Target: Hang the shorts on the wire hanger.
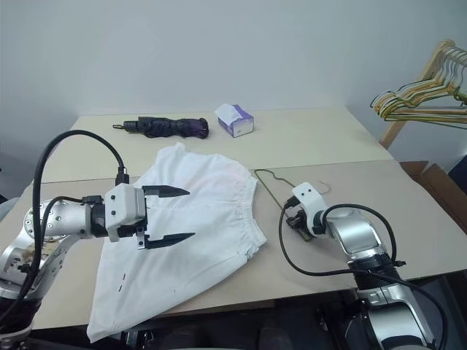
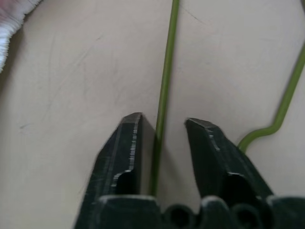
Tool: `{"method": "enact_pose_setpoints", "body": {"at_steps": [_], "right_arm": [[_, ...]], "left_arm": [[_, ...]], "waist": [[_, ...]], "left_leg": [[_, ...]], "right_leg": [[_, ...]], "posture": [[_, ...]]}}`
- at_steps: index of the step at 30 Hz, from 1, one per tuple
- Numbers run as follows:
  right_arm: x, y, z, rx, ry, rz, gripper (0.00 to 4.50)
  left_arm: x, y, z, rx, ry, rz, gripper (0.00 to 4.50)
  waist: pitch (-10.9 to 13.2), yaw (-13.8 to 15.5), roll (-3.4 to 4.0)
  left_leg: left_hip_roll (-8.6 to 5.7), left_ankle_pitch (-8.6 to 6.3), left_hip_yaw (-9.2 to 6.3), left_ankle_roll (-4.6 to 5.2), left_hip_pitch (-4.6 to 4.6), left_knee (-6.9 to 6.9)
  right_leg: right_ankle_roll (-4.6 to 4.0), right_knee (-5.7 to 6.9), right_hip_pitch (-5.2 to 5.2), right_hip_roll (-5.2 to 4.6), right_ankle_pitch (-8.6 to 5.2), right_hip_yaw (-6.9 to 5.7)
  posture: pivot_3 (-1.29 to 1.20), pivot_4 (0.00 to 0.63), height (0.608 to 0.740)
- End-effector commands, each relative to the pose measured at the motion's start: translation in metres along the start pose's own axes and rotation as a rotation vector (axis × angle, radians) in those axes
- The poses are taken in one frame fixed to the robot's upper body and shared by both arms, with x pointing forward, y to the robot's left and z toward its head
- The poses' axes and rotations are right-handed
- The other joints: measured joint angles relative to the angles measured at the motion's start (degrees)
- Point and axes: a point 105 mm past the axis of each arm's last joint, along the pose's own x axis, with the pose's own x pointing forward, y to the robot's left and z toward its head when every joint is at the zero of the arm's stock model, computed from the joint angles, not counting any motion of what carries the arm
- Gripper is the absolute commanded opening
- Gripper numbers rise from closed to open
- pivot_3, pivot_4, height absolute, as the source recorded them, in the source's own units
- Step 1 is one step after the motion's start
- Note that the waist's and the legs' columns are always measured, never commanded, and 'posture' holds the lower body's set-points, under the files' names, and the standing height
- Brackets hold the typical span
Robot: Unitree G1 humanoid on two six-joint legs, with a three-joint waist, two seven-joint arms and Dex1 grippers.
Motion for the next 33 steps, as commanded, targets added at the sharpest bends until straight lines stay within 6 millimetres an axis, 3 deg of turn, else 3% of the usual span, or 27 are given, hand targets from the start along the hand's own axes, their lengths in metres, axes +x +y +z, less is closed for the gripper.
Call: {"method": "enact_pose_setpoints", "body": {"at_steps": [1,2,7,13,24,27,33], "right_arm": [[0.006,0.006,-0.018,0.01,0.081,0.01,0.3],[0.006,0.005,-0.017,0.02,0.077,-0.004,0.01],[0.001,-0.015,-0.004,0.072,0.006,-0.155,0.01],[-0.028,-0.021,0.04,0.059,-0.233,-0.256,0.01],[-0.08,0.05,0.105,-0.27,-0.718,-0.164,0.01],[-0.087,0.065,0.113,-0.333,-0.796,-0.14,0.01],[-0.091,0.089,0.119,-0.447,-0.858,-0.086,0.01]], "left_arm": [[0.001,0.003,0.01,0.043,-0.03,0.012,4.5],[0.002,0.004,0.01,0.038,-0.039,0.016,4.5],[0.01,0.015,0.006,-0.047,-0.057,0.076,4.5],[0.018,0.047,0.004,-0.367,-0.176,0.247,4.5],[0.038,0.08,0.023,-1.166,-0.668,0.306,4.5],[0.038,0.087,0.029,-1.25,-0.749,0.326,4.5],[0.042,0.09,0.034,-1.229,-0.728,0.367,4.5]], "waist": [[-0.02,0.0,-0.02],[-0.03,0.0,-0.02],[-0.17,-0.2,-0.19],[-0.1,-0.2,0.01],[-0.1,-1.21,0.01],[-0.1,-1.41,0.0],[-0.11,-1.54,0.0]], "left_leg": [[0.0,0.0,0.0,0.0,0.0,0.0],[0.0,0.0,0.0,0.0,0.0,0.0],[0.01,0.0,0.01,-0.01,0.03,0.02],[-0.03,0.0,0.0,0.0,-0.1,0.06],[-0.12,-0.04,-0.32,0.08,-0.38,0.17],[-0.15,-0.04,-0.42,0.08,-0.32,0.19],[-0.26,-0.04,-0.36,0.07,-0.3,0.17]], "right_leg": [[0.0,0.0,0.0,0.0,0.0,0.0],[0.0,0.0,0.0,0.0,0.0,0.0],[0.0,0.0,0.03,0.01,0.02,0.0],[0.04,0.01,-0.07,-0.02,0.04,0.04],[0.14,0.03,-0.22,-0.01,0.05,0.01],[0.14,0.01,-0.14,-0.02,0.06,0.02],[0.13,-0.05,-0.07,-0.04,0.06,0.01]], "posture": [[0.0,0.0,0.74],[0.0,0.0,0.74],[-0.02,0.0,0.74],[-0.05,0.0,0.74],[-0.06,0.0,0.74],[-0.06,0.0,0.74],[-0.05,0.0,0.74]]}}
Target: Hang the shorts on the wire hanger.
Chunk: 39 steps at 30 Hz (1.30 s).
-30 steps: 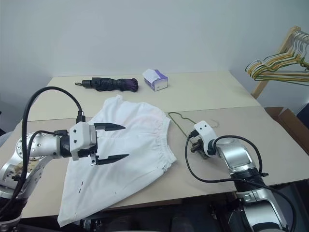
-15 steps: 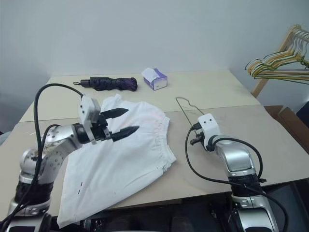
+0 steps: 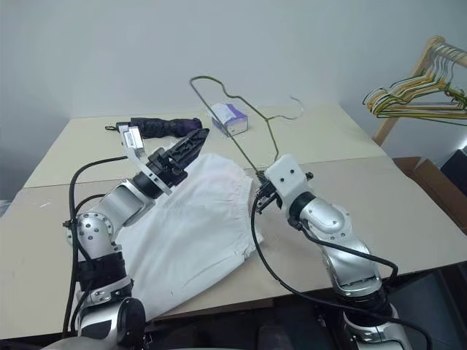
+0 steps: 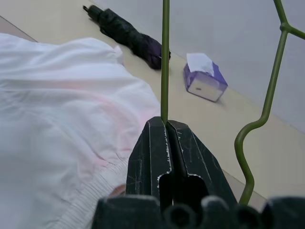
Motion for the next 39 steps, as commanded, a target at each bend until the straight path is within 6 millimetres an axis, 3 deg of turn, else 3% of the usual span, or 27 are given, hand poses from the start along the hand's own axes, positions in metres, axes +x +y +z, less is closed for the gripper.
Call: {"method": "enact_pose_setpoints", "body": {"at_steps": [1,9,14,23,24,28,31,39], "right_arm": [[-0.002,0.009,0.022,-0.131,-0.104,0.026,0.01],[-0.001,0.021,0.023,-0.167,-0.138,0.059,0.01],[0.001,0.023,0.02,-0.166,-0.13,0.052,0.0],[0.002,0.025,0.019,-0.179,-0.137,0.027,0.0],[0.003,0.024,0.02,-0.183,-0.138,0.017,0.0],[0.004,0.026,0.021,-0.204,-0.148,0.015,0.0],[0.004,0.033,0.022,-0.242,-0.157,0.05,0.74],[0.005,0.039,0.022,-0.286,-0.166,0.102,3.58]], "left_arm": [[0.006,-0.014,0.009,0.068,-0.033,-0.028,4.5],[0.013,-0.015,0.011,0.101,-0.062,-0.027,4.5],[0.015,-0.012,0.014,0.067,-0.086,-0.018,3.34],[0.015,-0.007,0.018,0.057,-0.103,0.011,0.21],[0.015,-0.006,0.018,0.054,-0.108,0.014,0.03],[0.013,-0.002,0.018,0.084,-0.106,0.045,0.03],[0.014,-0.003,0.014,0.162,-0.094,0.052,0.0],[0.011,-0.007,0.02,0.234,-0.103,-0.007,0.0]], "waist": [[0.0,0.02,0.0],[0.0,0.45,0.0],[0.0,0.64,0.0],[0.0,1.15,0.0],[0.0,1.18,0.0],[0.0,1.2,0.0],[0.0,1.18,0.0],[0.0,1.17,0.0]], "left_leg": [[-0.01,0.0,0.01,0.0,0.0,0.0],[-0.04,0.0,0.02,-0.01,0.0,0.0],[-0.04,0.0,0.03,-0.01,0.0,0.0],[-0.04,0.0,0.03,-0.01,-0.01,0.0],[-0.04,0.0,0.04,-0.01,-0.01,0.0],[-0.05,0.0,0.04,-0.01,-0.01,0.0],[-0.05,0.0,0.05,-0.01,-0.01,0.0],[-0.04,0.0,0.06,-0.02,-0.02,0.0]], "right_leg": [[0.0,0.0,0.0,-0.01,0.0,0.0],[-0.01,-0.03,0.02,-0.04,0.0,-0.02],[-0.01,-0.03,0.01,-0.03,0.0,-0.02],[-0.01,-0.04,0.01,-0.04,0.0,-0.02],[-0.01,-0.04,0.01,-0.04,0.0,-0.02],[-0.01,-0.04,0.01,-0.04,0.0,-0.02],[-0.01,-0.05,0.01,-0.04,0.0,-0.03],[-0.02,-0.06,0.0,-0.04,0.0,-0.05]], "posture": [[-0.05,0.0,0.74],[-0.04,0.0,0.74],[-0.04,0.0,0.74],[-0.05,0.0,0.74],[-0.05,0.0,0.74],[-0.05,0.0,0.74],[-0.05,0.0,0.74],[-0.05,0.0,0.74]]}}
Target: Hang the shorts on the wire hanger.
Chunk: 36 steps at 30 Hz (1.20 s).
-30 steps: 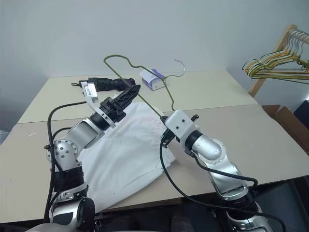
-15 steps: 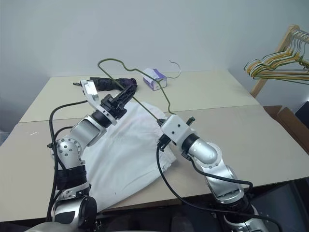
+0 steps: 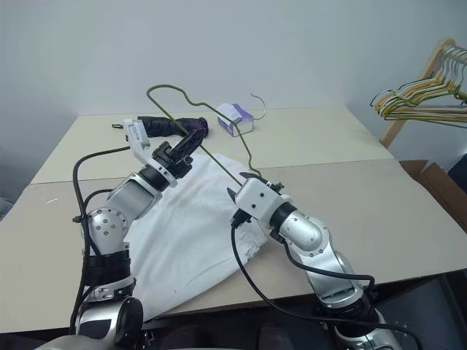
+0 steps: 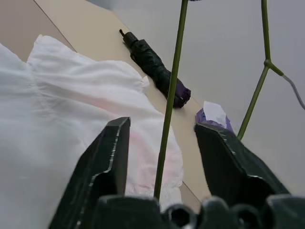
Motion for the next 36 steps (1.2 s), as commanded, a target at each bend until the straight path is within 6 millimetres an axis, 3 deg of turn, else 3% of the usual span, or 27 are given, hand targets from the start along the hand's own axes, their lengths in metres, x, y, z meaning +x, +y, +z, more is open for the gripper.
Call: {"method": "enact_pose_setpoints", "body": {"at_steps": [1,3,11,13,16,25,29,36], "right_arm": [[0.0,-0.003,0.01,0.006,-0.048,0.024,3.9],[-0.003,-0.011,0.013,0.133,-0.059,0.032,4.48],[-0.046,-0.029,0.023,0.548,-0.103,0.461,4.48],[-0.06,-0.034,0.02,0.698,-0.04,0.637,4.48],[-0.068,-0.037,0.014,0.762,0.022,0.789,4.48],[-0.036,-0.034,0.007,0.784,0.016,0.88,4.48],[-0.021,-0.03,0.015,0.754,-0.021,0.866,4.48],[-0.013,-0.028,0.032,0.728,-0.075,0.862,4.48]], "left_arm": [[-0.003,-0.01,0.015,0.081,-0.031,-0.071,0.0],[-0.006,-0.008,0.018,0.147,-0.006,-0.089,0.0],[-0.038,-0.032,0.046,0.326,0.07,-0.424,0.0],[-0.053,-0.047,0.06,0.302,0.081,-0.581,0.0],[-0.067,-0.061,0.077,0.301,0.064,-0.723,0.0],[-0.071,-0.075,0.087,0.287,0.041,-0.854,0.0],[-0.066,-0.075,0.08,0.293,0.039,-0.848,0.0],[-0.064,-0.073,0.075,0.287,0.028,-0.836,0.0]], "waist": [[0.0,-0.03,0.0],[0.0,-0.17,0.0],[0.04,0.17,0.05],[0.08,0.08,0.06],[0.08,-0.05,0.07],[0.08,0.22,0.07],[0.08,0.32,0.07],[0.08,0.18,0.07]], "left_leg": [[0.0,0.0,0.0,0.0,0.01,0.0],[0.01,0.0,0.0,0.0,0.01,-0.01],[0.04,-0.02,0.0,0.02,-0.02,-0.02],[0.06,-0.02,0.01,0.02,-0.01,-0.03],[0.11,-0.02,0.05,0.02,0.02,-0.03],[0.1,-0.02,0.05,0.03,-0.05,-0.02],[0.09,-0.02,0.05,0.03,-0.12,-0.02],[0.1,-0.02,0.05,0.03,-0.09,-0.01]], "right_leg": [[0.0,0.0,0.0,0.0,0.0,0.0],[0.0,0.0,0.0,0.01,0.0,0.0],[-0.02,-0.04,-0.01,-0.03,-0.01,-0.07],[-0.07,-0.03,-0.02,-0.01,-0.03,-0.07],[-0.25,-0.06,-0.03,0.0,-0.11,-0.06],[-0.03,-0.03,-0.07,0.02,-0.02,-0.04],[-0.01,-0.02,-0.11,0.01,-0.02,-0.05],[-0.02,0.04,-0.11,0.01,-0.01,-0.05]], "posture": [[-0.05,0.0,0.74],[-0.04,0.0,0.74],[-0.02,0.0,0.74],[-0.02,0.0,0.74],[-0.02,0.0,0.74],[-0.02,0.0,0.74],[-0.02,0.0,0.74],[-0.02,0.0,0.74]]}}
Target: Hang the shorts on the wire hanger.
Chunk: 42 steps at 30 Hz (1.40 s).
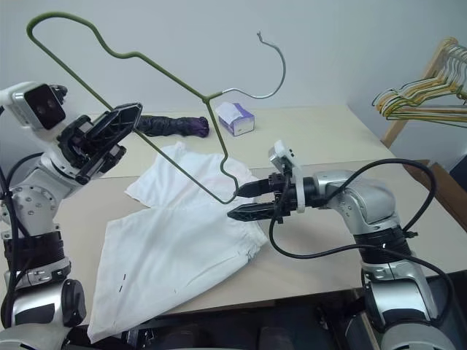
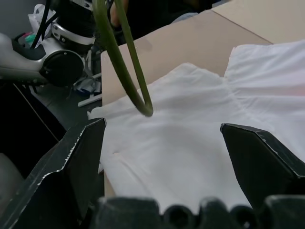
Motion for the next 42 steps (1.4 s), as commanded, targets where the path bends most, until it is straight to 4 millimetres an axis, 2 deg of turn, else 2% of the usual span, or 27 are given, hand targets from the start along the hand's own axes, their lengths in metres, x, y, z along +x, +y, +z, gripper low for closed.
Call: {"method": "enact_pose_setpoints", "body": {"at_steps": [1,6,7,10,19,20,25,29,35,39,40,42], "right_arm": [[0.0,0.008,0.02,-0.082,-0.028,0.013,4.48],[0.005,0.011,0.023,-0.1,-0.015,0.017,4.48],[0.005,0.013,0.024,-0.103,-0.014,0.023,4.31],[0.007,0.015,0.026,-0.103,-0.017,0.032,3.5],[0.01,0.012,0.021,-0.096,0.007,0.01,0.21],[0.01,0.011,0.021,-0.091,0.003,0.005,0.02],[0.01,0.008,0.02,-0.089,0.0,-0.017,0.02],[0.009,0.009,0.023,-0.092,-0.015,-0.022,0.0],[0.0,0.012,0.045,-0.074,-0.15,-0.038,0.0],[-0.015,0.009,0.047,-0.011,-0.187,-0.115,0.0],[-0.02,0.008,0.044,0.01,-0.177,-0.142,0.0],[-0.035,0.011,0.026,0.099,-0.12,-0.172,0.0]], "left_arm": [[0.007,-0.005,0.003,0.043,0.0,-0.026,0.0],[0.007,-0.003,-0.002,0.035,-0.007,-0.02,0.0],[0.006,-0.003,-0.003,0.035,-0.005,-0.018,0.0],[0.006,-0.002,-0.006,0.035,-0.002,-0.013,0.0],[0.01,0.003,-0.008,0.046,-0.015,-0.016,0.0],[0.011,0.003,-0.01,0.044,-0.014,-0.018,0.0],[0.01,0.009,-0.014,0.057,-0.018,0.006,0.0],[0.007,0.017,-0.021,0.032,-0.003,0.066,1.1],[-0.006,0.036,-0.048,-0.038,0.14,0.237,3.13],[-0.024,0.044,-0.072,-0.023,0.299,0.34,4.44],[-0.027,0.045,-0.074,-0.011,0.327,0.357,4.48],[-0.035,0.056,-0.076,0.088,0.401,0.478,4.48]], "waist": [[0.0,0.0,0.0],[0.0,-0.02,0.0],[0.0,-0.06,0.0],[0.0,-0.1,0.0],[0.0,-0.08,0.0],[0.0,-0.1,0.0],[0.0,-0.11,0.0],[0.0,-0.12,0.0],[0.0,-0.18,0.0],[0.0,-0.24,0.01],[0.0,-0.23,0.01],[0.0,0.08,0.01]], "left_leg": [[0.0,0.0,0.0,0.0,0.0,0.0],[0.0,0.0,0.01,0.0,-0.01,0.0],[0.0,0.0,0.01,0.0,-0.01,0.0],[0.0,0.0,0.01,0.0,0.0,0.0],[0.0,0.0,0.01,0.0,-0.01,0.0],[0.0,0.0,0.01,0.0,0.0,0.0],[0.0,0.0,0.02,0.0,-0.01,0.0],[0.0,0.0,0.02,0.0,-0.01,0.0],[0.01,0.0,0.02,0.0,-0.01,-0.01],[0.0,0.0,0.02,0.0,-0.01,-0.02],[0.0,-0.01,0.04,0.0,0.0,-0.03],[0.01,-0.01,0.04,0.0,-0.12,-0.03]], "right_leg": [[0.0,0.0,0.0,0.0,0.0,0.0],[0.0,-0.01,0.0,-0.01,0.0,0.0],[0.0,-0.01,0.0,-0.01,0.0,0.0],[0.0,-0.01,0.0,-0.01,0.0,0.01],[0.0,-0.01,0.0,-0.01,0.0,0.0],[0.0,-0.01,-0.01,-0.01,0.0,0.0],[0.0,-0.01,-0.01,-0.01,0.0,0.0],[0.0,-0.01,-0.01,0.0,0.0,0.0],[0.0,-0.01,-0.02,0.0,0.0,0.0],[0.0,-0.01,-0.03,-0.01,0.0,0.01],[0.0,-0.01,-0.03,-0.02,0.0,0.02],[-0.01,-0.03,-0.13,-0.03,0.0,0.01]], "posture": [[-0.02,0.0,0.74],[-0.04,0.0,0.74],[-0.04,0.0,0.74],[-0.04,0.0,0.74],[-0.03,0.0,0.74],[-0.04,0.0,0.74],[-0.04,0.0,0.74],[-0.05,0.0,0.74],[-0.06,0.0,0.74],[-0.06,0.0,0.74],[-0.06,0.0,0.74],[-0.06,0.0,0.74]]}}
